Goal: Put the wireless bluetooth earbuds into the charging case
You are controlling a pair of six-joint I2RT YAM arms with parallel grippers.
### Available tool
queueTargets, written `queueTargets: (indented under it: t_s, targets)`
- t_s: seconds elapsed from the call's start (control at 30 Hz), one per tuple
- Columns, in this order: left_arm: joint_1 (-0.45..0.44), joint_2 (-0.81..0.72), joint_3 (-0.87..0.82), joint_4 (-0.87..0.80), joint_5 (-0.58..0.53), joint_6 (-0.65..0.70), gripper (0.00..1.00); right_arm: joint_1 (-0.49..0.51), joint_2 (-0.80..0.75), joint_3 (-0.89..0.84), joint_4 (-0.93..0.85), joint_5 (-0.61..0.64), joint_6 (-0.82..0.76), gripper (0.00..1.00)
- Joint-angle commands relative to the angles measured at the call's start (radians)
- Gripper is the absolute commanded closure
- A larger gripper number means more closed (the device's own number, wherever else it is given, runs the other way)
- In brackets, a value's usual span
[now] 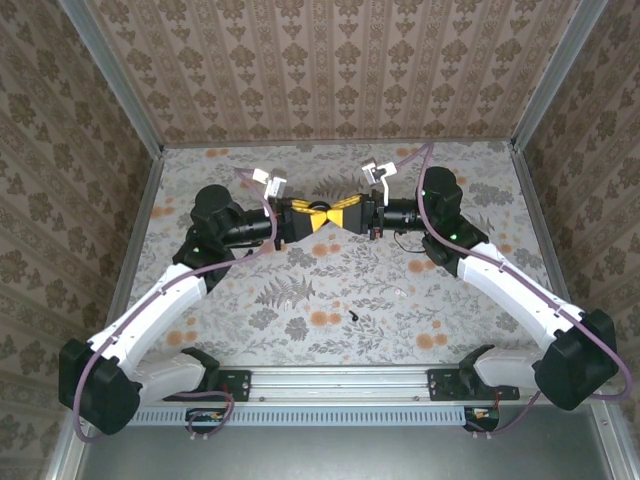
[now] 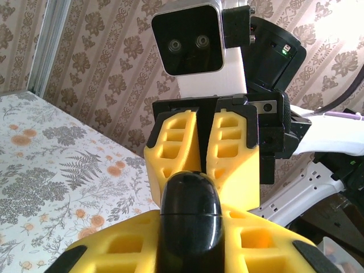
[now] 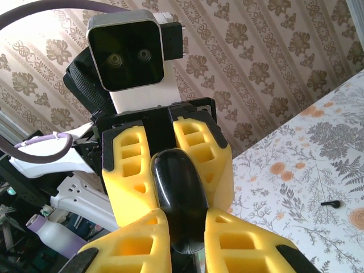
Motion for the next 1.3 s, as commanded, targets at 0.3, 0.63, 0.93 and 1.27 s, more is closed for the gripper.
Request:
queueTargets:
  t_s: [0.3, 0.63, 0.93, 1.27]
  targets:
    - [-0.048, -0.114, -0.047, -0.177, -0.081, 0.594, 0.94, 0.019, -0.05, 0.088, -0.273, 0.196, 0.055, 0.21]
    - [-0.065, -0.038, -0.018, -0.073, -0.172, 0.608, 0.93, 0.136, -0.012, 0.014, -0.077, 0.328, 0.34, 0.13]
    - [-0.068, -0.012, -0.024, -0.005, -0.198, 0.539, 0.91, 0.15, 0.015, 0.038, -0.088, 0.343, 0.38, 0.32]
    - [-0.079, -0.038, -0.059, -0.038, -0.209, 0.59, 0.88, 0.128, 0.016, 0.063, -0.167, 0.417, 0.43, 0.3]
